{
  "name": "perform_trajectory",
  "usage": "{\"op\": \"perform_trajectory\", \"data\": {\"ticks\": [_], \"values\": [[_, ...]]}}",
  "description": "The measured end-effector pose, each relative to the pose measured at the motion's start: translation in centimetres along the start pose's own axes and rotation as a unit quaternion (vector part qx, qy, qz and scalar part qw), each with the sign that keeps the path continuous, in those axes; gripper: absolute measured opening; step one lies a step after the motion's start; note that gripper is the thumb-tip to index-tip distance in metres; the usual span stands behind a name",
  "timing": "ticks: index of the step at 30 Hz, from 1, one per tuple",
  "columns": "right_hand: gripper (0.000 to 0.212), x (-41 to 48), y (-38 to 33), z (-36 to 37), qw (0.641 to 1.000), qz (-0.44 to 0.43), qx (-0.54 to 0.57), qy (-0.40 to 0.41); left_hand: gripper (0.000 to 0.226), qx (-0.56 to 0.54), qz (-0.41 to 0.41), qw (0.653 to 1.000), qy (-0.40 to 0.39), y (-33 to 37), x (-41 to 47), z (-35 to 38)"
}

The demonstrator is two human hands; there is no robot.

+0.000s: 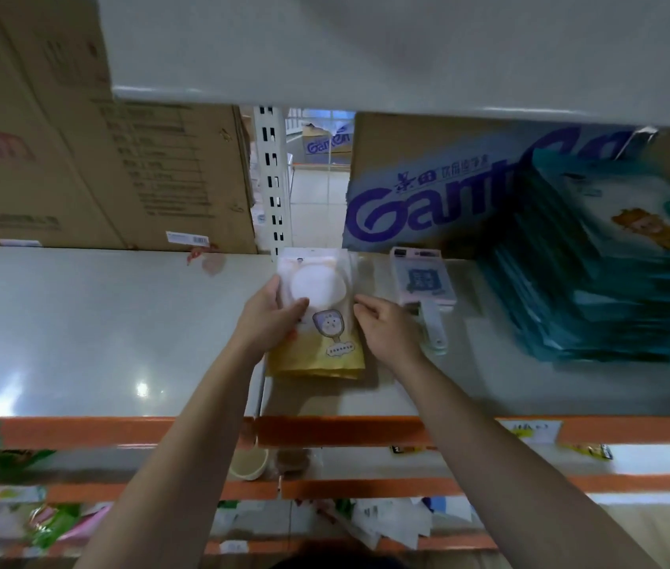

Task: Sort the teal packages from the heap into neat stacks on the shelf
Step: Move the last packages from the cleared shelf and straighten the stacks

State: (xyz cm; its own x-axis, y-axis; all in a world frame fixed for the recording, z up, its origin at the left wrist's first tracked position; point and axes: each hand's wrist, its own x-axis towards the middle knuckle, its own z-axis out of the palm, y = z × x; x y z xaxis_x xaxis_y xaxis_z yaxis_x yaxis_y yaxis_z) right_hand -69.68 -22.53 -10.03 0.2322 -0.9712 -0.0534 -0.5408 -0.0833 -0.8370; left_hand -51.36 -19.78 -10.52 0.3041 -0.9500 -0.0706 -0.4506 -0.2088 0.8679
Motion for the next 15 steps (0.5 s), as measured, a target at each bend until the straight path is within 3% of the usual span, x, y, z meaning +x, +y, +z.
{"op": "perform_trajectory", "data": {"ticks": [9, 15], "values": [[0.031, 0.2, -0.3, 1.5, 0.995, -0.013, 0.1, 0.007, 0.058, -0.004, 0.036, 0.999, -0.015, -0.2, 0.5, 0.0], [0.036, 0.7, -0.7, 1.5, 0.993, 0.0, 0.121, -0.002, 0.047, -0.018, 0.029, 0.999, -0.042, -0.3, 0.7, -0.4]]}}
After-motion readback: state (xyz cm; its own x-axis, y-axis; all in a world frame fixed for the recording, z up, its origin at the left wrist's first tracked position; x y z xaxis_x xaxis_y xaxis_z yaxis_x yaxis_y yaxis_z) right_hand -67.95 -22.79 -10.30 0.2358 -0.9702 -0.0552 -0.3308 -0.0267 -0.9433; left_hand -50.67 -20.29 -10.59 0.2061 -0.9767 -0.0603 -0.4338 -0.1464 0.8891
